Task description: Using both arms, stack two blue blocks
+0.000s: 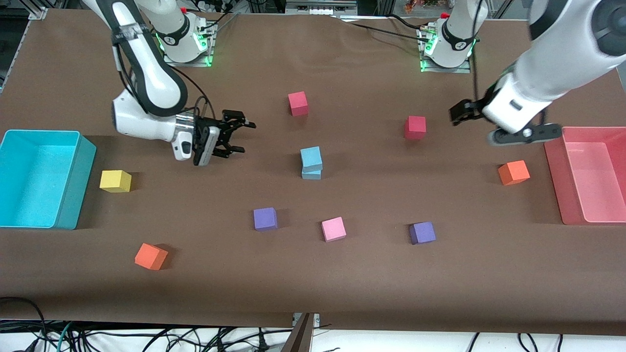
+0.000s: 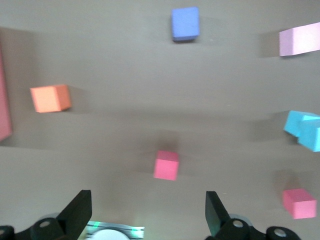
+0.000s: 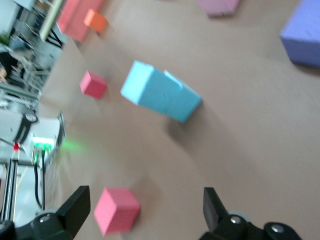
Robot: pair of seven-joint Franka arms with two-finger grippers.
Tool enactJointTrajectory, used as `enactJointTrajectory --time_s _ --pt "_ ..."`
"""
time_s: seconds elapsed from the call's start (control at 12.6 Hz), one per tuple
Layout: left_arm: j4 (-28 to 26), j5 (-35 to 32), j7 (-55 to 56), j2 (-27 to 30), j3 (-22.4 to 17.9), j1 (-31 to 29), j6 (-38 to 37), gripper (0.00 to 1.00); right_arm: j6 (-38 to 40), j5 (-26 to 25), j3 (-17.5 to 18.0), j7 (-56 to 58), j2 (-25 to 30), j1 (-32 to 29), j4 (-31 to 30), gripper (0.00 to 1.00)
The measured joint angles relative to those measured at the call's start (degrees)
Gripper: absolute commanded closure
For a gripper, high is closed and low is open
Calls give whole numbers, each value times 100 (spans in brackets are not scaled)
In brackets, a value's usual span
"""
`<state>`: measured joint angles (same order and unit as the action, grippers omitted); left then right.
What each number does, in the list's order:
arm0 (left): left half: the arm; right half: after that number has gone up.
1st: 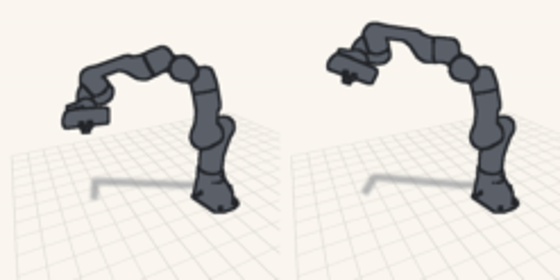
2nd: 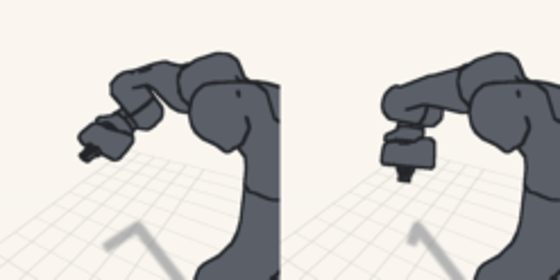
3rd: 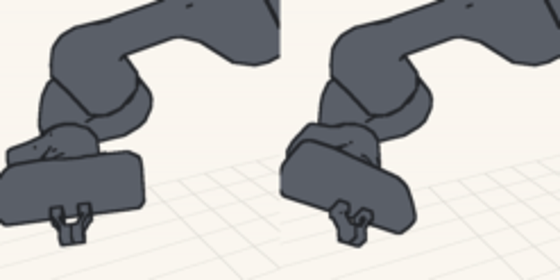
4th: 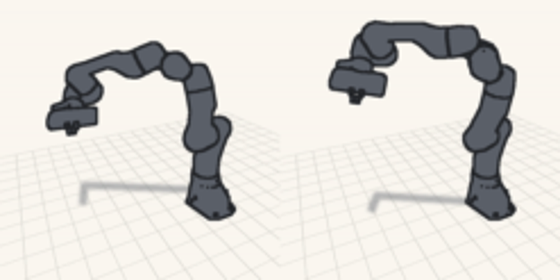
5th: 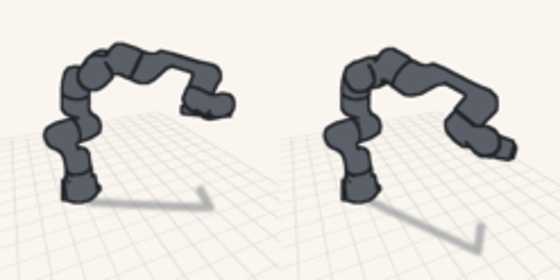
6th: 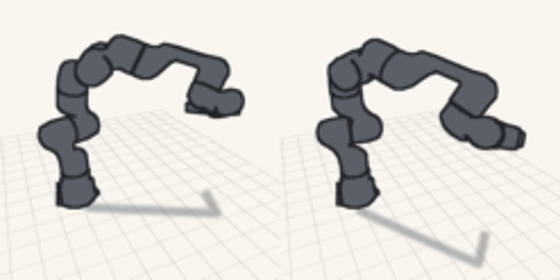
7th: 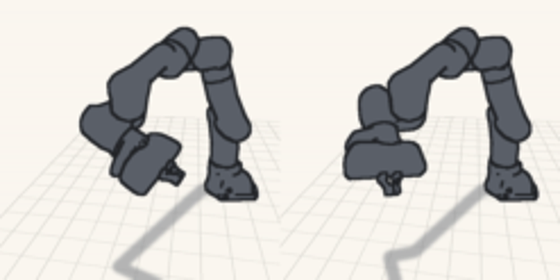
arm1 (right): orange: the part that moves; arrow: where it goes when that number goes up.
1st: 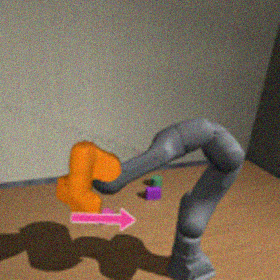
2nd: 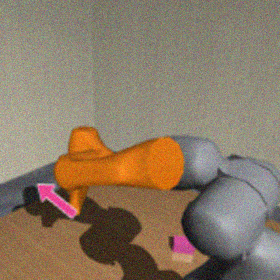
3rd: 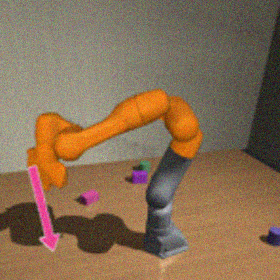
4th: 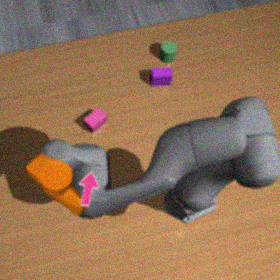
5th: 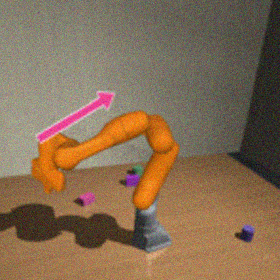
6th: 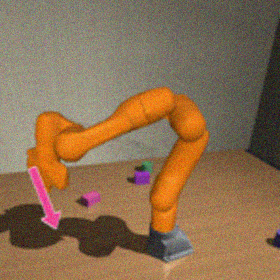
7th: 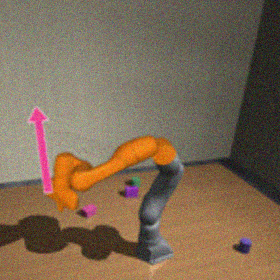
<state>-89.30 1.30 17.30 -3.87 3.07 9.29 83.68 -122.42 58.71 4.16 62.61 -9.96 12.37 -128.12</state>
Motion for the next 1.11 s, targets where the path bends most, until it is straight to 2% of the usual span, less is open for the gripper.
enactJointTrajectory --time_s 0.16,0.32,0.48,0.71,0.87,1.11 --pt "-101 -27 -376 120 -94 -165 -14 0 280 -1362 -26 -987 336 -214 10 0" --pt "-179 -27 -456 116 -96 -220 -12 0 514 -2630 -235 -1744 537 -279 131 0" --pt "-227 -27 -459 116 -66 -219 -10 0 946 -3628 -471 -2429 577 -354 482 0" --pt "-233 -27 -461 119 -64 -219 -10 0 1461 -5058 -750 -3175 591 -440 1328 0" --pt "-241 -27 -461 121 -65 -219 -10 0 1717 -5721 -881 -3293 594 -556 1863 0" --pt "-246 -28 -461 133 -66 -219 -10 0 2132 -5828 -1018 -3978 596 -619 2400 0"
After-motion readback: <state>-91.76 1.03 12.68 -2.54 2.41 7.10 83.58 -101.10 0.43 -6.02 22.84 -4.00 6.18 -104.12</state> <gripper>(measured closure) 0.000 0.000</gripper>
